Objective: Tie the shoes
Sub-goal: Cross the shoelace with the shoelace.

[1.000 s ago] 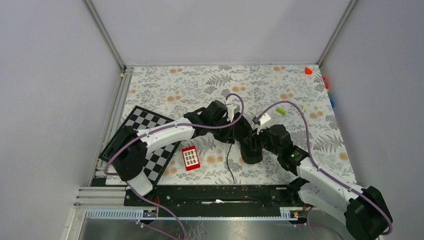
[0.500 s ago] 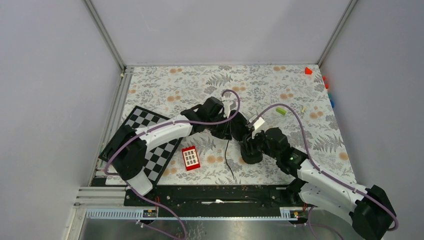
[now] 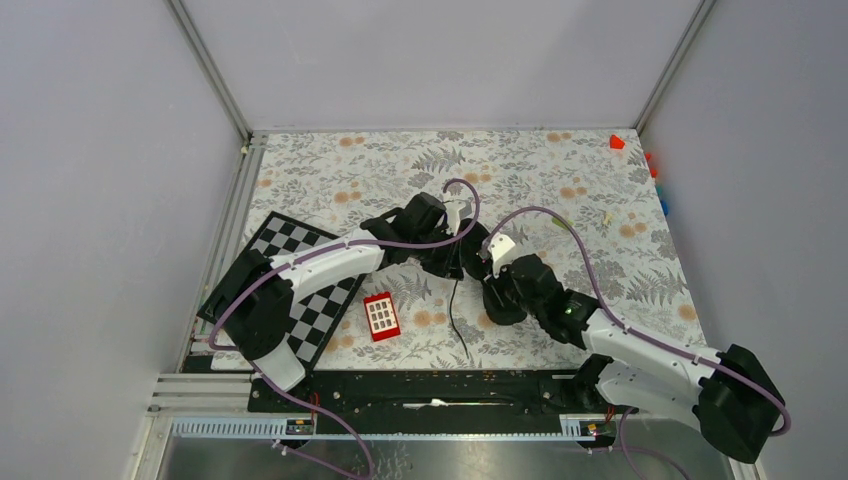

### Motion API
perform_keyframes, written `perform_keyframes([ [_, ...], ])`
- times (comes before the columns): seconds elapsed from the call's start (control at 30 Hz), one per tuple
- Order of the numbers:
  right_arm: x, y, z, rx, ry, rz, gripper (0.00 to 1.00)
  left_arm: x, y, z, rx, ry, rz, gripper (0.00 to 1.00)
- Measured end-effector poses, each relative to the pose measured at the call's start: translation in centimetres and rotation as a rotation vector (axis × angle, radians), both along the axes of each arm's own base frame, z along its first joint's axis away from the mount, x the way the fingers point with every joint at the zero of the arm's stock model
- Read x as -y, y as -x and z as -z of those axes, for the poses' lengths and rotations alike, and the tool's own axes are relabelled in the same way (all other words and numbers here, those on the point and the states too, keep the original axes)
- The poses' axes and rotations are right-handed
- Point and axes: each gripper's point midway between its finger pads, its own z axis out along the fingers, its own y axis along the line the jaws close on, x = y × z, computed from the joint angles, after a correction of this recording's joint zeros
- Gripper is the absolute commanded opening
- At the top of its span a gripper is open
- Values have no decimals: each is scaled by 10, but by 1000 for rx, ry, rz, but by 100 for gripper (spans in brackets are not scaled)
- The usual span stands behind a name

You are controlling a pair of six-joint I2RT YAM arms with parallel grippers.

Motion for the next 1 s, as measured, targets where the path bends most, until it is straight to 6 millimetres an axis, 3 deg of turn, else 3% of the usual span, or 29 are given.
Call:
perform_keyframes([
  [0.03, 1, -1, -1, 5, 2, 7, 0, 0, 0, 0, 0, 0, 0, 0],
  [0.43, 15, -3, -36, 102, -70, 72, 0, -1, -1, 0, -1, -1, 2, 0],
  [0.57, 12, 0, -33, 75, -78, 63, 9, -1, 0, 0, -2, 1, 5, 0],
  [0.67, 8, 3, -28, 37, -69, 45, 0, -1, 0, 0, -2, 1, 6, 0],
  [0.77, 2, 5, -24, -1, -62, 27, 0, -2, -1, 0, -1, 1, 5, 0],
  [0.87, -1, 7, -20, -24, -60, 16, 16, -2, -1, 0, 0, 1, 5, 0],
  [1.0, -4, 6, -20, -36, -62, 14, 19, -2, -1, 0, 3, -1, 9, 0],
])
